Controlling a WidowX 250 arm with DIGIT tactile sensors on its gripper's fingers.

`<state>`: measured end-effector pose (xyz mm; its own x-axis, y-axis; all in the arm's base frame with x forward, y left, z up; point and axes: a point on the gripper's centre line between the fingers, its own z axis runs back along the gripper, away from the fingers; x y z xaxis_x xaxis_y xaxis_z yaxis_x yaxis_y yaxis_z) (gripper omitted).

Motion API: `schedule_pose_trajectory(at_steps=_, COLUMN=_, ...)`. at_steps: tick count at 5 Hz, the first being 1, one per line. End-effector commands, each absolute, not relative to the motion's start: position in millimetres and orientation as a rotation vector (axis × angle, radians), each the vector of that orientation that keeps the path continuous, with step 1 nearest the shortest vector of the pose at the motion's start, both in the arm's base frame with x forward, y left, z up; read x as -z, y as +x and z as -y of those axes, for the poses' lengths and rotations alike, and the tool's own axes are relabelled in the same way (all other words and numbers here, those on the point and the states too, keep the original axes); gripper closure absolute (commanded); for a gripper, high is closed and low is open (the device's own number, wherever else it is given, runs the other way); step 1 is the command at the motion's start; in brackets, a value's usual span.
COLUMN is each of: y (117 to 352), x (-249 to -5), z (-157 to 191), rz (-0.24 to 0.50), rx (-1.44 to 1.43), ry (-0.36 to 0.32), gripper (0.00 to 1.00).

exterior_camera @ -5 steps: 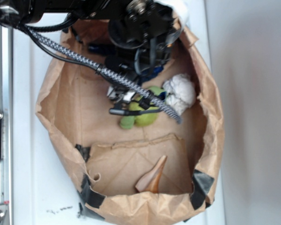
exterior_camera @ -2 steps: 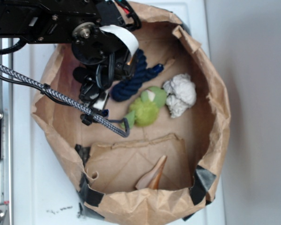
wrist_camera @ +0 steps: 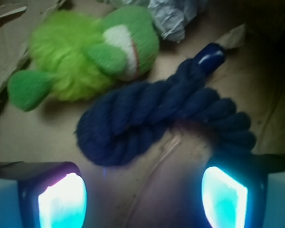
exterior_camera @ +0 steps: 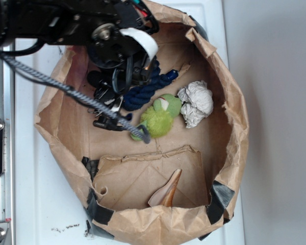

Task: Grab the blue rope.

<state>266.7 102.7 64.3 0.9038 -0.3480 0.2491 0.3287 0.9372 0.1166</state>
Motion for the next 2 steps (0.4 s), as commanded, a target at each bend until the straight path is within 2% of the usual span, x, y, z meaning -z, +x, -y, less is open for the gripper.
schedule_pose_trajectory(at_steps=1, y=279.4, x=-88.3, z=-132.4, rz=0.287, rx=0.364, ry=0.074, gripper=0.0)
schedule_pose_trajectory(at_steps=2, y=278.9, x=-82.1, z=-131.4, rz=0.302, rx=0.374, ry=0.109, gripper=0.0)
